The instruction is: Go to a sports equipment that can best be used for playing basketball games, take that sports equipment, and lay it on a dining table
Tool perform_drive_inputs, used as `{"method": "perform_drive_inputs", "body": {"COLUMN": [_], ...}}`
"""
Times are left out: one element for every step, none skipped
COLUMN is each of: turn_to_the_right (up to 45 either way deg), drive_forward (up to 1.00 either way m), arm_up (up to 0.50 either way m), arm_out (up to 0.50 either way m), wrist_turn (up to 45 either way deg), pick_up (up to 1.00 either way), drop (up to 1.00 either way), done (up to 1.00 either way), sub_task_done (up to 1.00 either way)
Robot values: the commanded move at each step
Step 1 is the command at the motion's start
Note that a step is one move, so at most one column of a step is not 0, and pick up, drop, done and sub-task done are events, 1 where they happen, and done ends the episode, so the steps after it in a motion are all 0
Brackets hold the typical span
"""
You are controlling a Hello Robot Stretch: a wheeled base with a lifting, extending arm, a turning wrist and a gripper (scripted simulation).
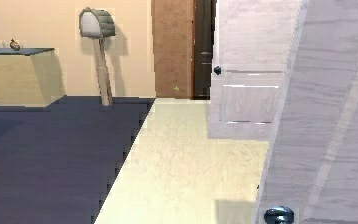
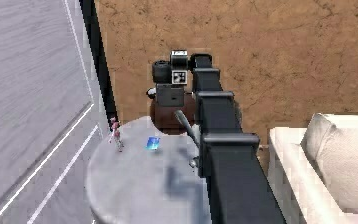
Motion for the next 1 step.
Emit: {"method": "perform_drive_inputs", "body": {"turn_to_the_right": [0.0], "drive_forward": [0.0], "arm_up": [0.0], "arm_out": [0.0], "wrist_turn": [0.0], "pick_up": [0.0], "drop": [0.0], "done": [1.0], "sub_task_done": [0.0]}}
